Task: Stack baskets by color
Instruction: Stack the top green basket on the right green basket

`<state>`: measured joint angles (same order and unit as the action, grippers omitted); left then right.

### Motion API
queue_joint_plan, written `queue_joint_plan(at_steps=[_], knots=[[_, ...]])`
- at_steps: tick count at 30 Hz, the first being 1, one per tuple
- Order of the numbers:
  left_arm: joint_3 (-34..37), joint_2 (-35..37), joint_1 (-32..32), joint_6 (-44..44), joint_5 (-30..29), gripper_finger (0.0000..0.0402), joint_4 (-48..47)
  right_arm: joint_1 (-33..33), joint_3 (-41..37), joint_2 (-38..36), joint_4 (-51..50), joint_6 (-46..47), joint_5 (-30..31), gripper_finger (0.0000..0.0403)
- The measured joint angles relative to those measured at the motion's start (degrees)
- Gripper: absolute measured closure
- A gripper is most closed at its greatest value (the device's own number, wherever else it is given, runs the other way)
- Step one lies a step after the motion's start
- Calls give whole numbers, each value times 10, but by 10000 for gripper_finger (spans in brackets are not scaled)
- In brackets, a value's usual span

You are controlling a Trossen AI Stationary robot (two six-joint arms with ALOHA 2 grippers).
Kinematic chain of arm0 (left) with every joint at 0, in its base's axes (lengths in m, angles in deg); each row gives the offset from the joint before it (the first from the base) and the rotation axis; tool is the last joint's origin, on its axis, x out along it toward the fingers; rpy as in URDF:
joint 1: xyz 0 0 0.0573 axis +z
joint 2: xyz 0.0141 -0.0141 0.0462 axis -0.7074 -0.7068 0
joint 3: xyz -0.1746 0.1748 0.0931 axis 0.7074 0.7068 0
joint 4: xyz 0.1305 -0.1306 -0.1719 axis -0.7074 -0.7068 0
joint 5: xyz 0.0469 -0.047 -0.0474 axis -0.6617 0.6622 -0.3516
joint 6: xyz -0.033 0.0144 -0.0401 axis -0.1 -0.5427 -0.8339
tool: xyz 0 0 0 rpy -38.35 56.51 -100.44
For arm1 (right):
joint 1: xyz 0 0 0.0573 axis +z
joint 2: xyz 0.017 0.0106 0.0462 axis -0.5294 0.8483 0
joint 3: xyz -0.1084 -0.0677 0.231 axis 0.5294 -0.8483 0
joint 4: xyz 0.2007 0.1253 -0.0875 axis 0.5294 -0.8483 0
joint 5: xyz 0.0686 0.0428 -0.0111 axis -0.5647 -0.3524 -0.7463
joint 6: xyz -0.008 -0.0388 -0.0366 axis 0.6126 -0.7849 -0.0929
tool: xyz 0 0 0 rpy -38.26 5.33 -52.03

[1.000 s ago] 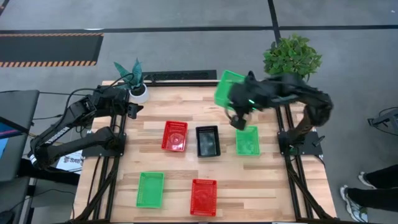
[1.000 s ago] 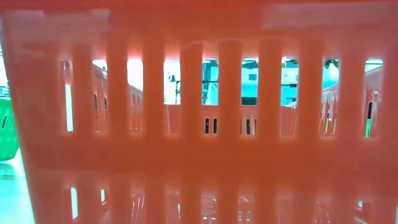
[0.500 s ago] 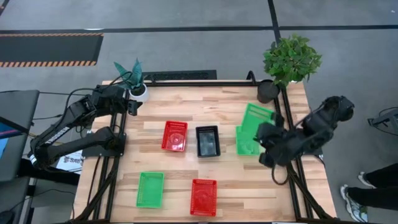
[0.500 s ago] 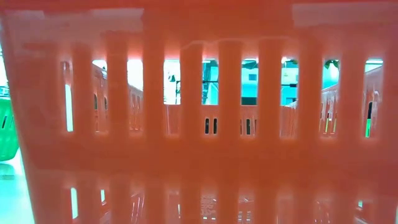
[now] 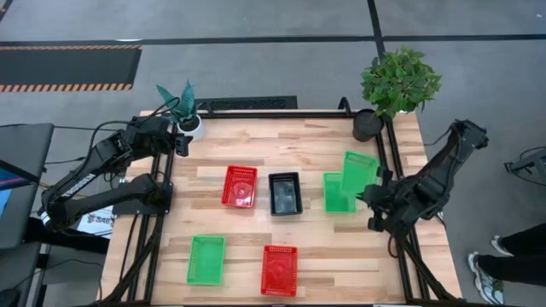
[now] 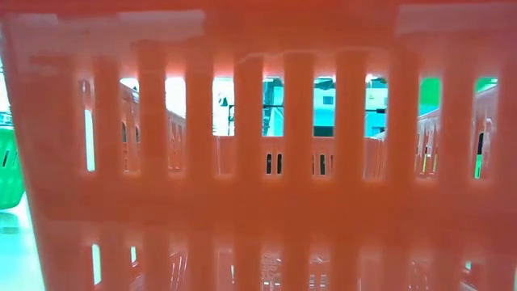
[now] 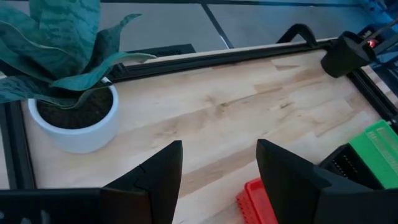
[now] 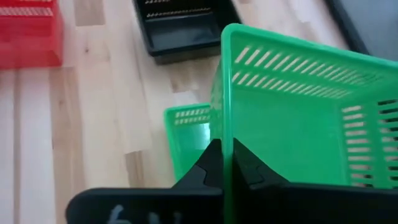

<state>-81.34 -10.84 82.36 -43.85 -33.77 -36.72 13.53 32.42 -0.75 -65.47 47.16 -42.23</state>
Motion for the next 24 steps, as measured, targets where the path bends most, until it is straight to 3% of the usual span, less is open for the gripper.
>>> queue_joint_plan(at_steps=[8,12,24], knots=[[0,0,0,0,-9,209,-2,-4,-154,-72,150,-71,-7,385],[0,0,0,-4,-31,209,-4,-24,-181,-75,172,-140,-25,387],[0,0,0,-24,-41,209,-14,-67,-248,-75,296,-218,-69,385]])
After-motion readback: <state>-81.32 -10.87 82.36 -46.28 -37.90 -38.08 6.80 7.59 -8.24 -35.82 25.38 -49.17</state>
